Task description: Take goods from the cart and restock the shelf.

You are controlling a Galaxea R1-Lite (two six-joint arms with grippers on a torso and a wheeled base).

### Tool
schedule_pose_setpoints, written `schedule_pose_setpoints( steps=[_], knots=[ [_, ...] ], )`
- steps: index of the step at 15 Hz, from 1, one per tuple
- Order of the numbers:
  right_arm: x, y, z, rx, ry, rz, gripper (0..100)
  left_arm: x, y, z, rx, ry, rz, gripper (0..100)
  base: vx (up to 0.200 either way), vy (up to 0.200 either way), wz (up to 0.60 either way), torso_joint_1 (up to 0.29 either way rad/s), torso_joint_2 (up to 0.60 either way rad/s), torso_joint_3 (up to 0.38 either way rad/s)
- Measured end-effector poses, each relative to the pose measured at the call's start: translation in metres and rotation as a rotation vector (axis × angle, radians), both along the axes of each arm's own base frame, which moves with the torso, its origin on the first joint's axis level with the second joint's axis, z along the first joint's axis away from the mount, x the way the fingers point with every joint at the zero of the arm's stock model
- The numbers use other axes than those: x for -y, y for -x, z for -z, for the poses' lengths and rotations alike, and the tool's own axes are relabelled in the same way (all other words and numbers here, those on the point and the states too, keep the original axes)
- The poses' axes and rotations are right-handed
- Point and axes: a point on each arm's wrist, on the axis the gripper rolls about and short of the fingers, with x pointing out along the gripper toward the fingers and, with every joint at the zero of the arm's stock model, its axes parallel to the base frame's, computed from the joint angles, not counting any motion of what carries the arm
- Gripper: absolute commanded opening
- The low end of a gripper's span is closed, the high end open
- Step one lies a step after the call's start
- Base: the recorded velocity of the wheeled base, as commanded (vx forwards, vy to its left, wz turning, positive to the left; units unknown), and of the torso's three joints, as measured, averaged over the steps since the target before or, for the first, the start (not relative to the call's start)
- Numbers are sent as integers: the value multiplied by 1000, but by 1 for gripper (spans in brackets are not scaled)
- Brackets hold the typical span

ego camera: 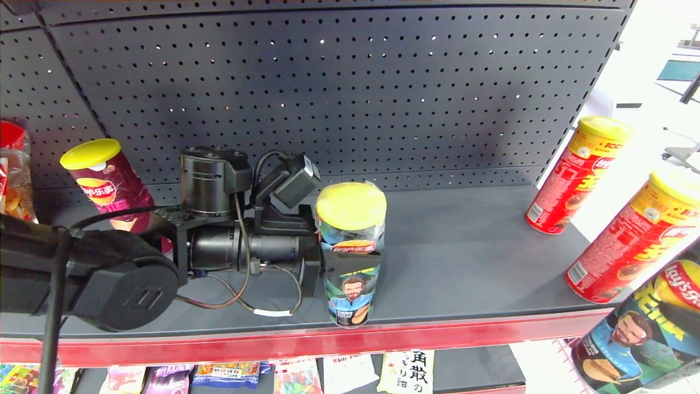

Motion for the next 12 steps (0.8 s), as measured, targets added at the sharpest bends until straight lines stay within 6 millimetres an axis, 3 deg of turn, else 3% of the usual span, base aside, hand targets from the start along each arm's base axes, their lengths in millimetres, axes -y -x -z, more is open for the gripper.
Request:
schedule_pose_setpoints(
  steps=[6, 12],
  knots=[
    [-11, -24, -20, -3, 5, -55, 0, -5, 3, 6, -6, -10, -36, 100, 0, 0, 0, 0, 0, 0],
    [-50, -101, -46, 26, -2, -139, 0, -32, 17, 13, -10, -29, -117, 100, 0, 0, 0, 0, 0, 0]
  ],
)
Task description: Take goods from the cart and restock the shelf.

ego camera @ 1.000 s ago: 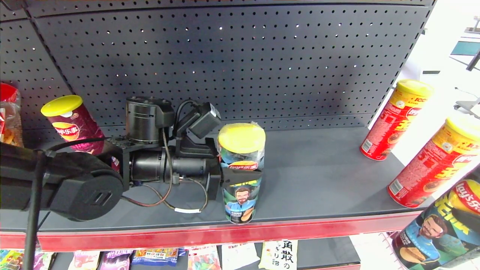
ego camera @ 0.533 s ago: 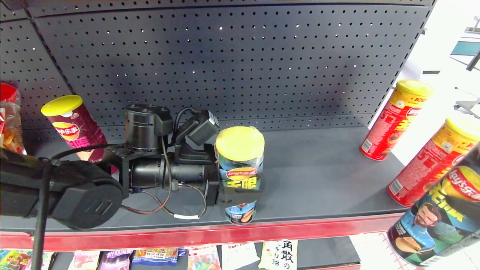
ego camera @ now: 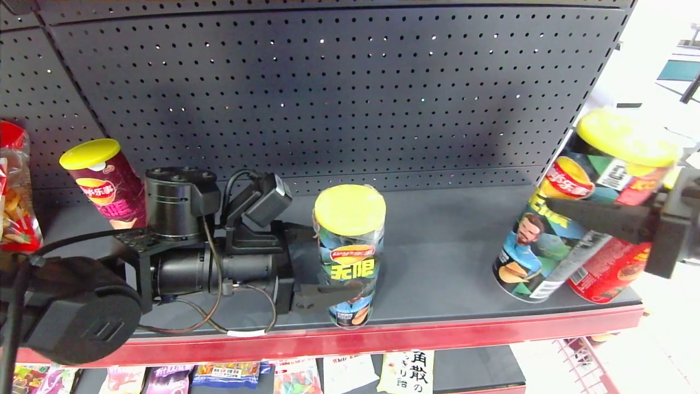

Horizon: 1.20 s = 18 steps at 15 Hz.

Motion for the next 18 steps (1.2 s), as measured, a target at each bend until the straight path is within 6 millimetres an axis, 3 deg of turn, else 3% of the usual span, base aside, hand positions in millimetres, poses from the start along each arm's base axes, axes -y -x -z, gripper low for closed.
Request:
schedule_pose_setpoints(
  steps=[6, 9, 13, 18],
  knots=[
    [-52, -83, -1, 19, -9, -63, 0, -32, 17, 11, -33, -47, -131, 100, 0, 0, 0, 0, 0, 0],
    [-78, -115, 4, 9, -5, -97, 0, -50, 25, 15, -34, -87, -264, 100, 0, 0, 0, 0, 0, 0],
    [-106, -144, 17, -16, -4, -164, 0, -77, 30, 13, -29, -86, -371, 100, 0, 0, 0, 0, 0, 0],
    [-128, -159, 31, -39, 3, -213, 0, -92, 35, 4, -9, -67, -438, 100, 0, 0, 0, 0, 0, 0]
  ],
)
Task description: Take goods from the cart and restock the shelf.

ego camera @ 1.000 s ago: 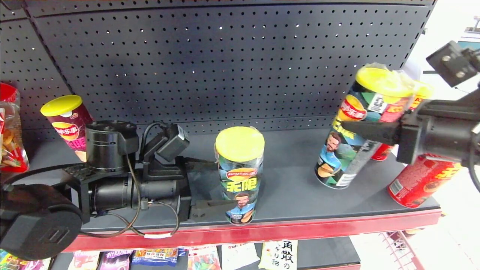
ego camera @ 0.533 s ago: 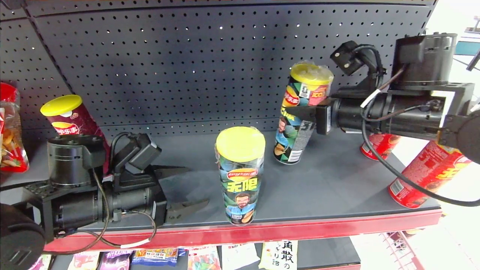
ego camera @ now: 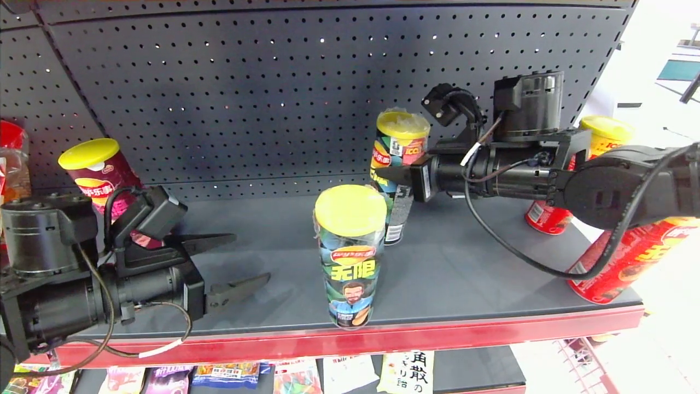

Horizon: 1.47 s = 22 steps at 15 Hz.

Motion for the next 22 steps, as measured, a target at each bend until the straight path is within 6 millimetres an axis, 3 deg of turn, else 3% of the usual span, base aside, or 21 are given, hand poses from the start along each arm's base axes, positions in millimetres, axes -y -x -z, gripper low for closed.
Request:
schedule_pose_setpoints(
  steps=[16, 17, 22],
  knots=[
    [-31, -25, 13, -3, -7, -49, 0, 0, 2, -1, 7, -1, 2, 100, 0, 0, 0, 0, 0, 0],
    [-32, -24, 13, -4, -7, -52, 100, 0, 2, -1, 5, -1, 2, 100, 0, 0, 0, 0, 0, 0],
    [-29, -19, 18, -26, 4, -50, 100, 1, 0, 1, 1, -2, 4, 100, 0, 0, 0, 0, 0, 0]
  ],
)
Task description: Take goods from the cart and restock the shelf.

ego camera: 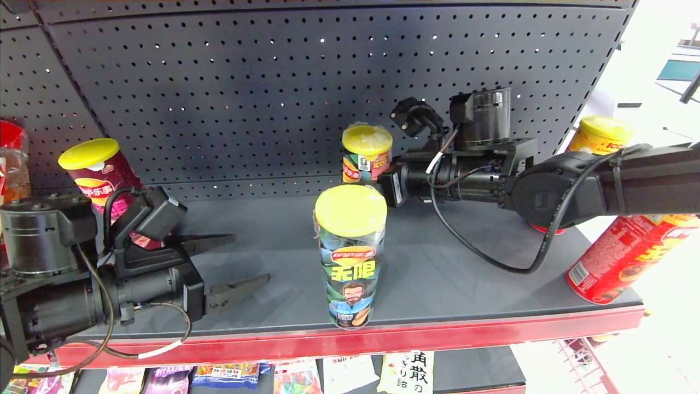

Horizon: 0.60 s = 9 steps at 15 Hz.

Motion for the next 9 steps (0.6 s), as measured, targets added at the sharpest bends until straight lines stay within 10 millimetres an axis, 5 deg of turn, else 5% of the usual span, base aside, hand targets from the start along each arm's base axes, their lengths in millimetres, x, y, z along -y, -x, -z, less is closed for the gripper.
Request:
schedule_pose_setpoints(
  steps=[9],
  knots=[
    [40, 56, -2, -41, 56, 94, 100, 13, 2, 3, -7, -7, 62, 100, 0, 0, 0, 0, 0, 0]
  ],
)
